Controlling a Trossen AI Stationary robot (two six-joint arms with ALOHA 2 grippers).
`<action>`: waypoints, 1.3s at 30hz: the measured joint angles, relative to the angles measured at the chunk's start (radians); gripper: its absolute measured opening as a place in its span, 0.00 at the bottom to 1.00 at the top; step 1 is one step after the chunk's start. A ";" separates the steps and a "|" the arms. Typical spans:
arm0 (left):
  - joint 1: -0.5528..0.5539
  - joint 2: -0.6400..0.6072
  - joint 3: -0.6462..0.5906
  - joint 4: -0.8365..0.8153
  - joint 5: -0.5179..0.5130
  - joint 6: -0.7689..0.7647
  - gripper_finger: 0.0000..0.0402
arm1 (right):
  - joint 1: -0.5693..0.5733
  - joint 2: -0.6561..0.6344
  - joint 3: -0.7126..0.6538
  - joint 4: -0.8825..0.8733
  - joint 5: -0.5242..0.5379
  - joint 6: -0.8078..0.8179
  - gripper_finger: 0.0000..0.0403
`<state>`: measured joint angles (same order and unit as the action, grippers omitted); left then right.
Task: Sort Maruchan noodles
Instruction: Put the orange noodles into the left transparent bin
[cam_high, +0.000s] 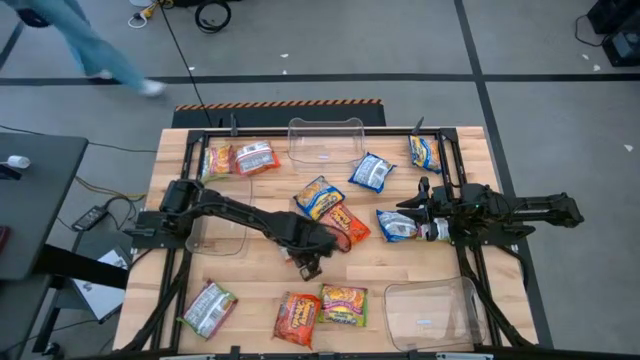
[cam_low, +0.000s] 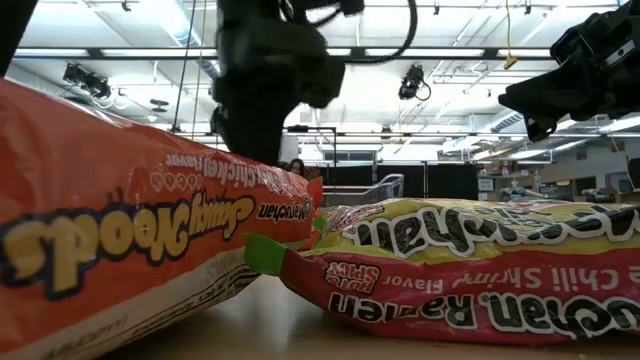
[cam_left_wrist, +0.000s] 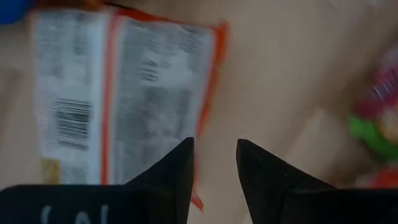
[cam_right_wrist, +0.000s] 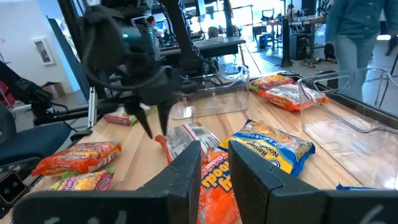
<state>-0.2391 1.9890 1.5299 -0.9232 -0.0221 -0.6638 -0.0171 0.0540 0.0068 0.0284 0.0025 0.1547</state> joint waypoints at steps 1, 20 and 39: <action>-0.014 -0.002 0.001 -0.013 -0.008 0.027 0.31 | 0.000 0.000 0.000 0.000 0.000 0.000 0.22; -0.208 0.022 0.002 0.062 -0.572 0.303 0.50 | 0.000 0.000 0.000 0.000 0.000 0.000 0.22; -0.159 0.168 0.001 0.033 -0.493 0.337 0.49 | 0.000 0.003 0.000 0.022 0.004 0.000 0.22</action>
<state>-0.3984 2.1575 1.5307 -0.8901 -0.5152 -0.3264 -0.0170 0.0566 0.0068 0.0505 0.0067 0.1550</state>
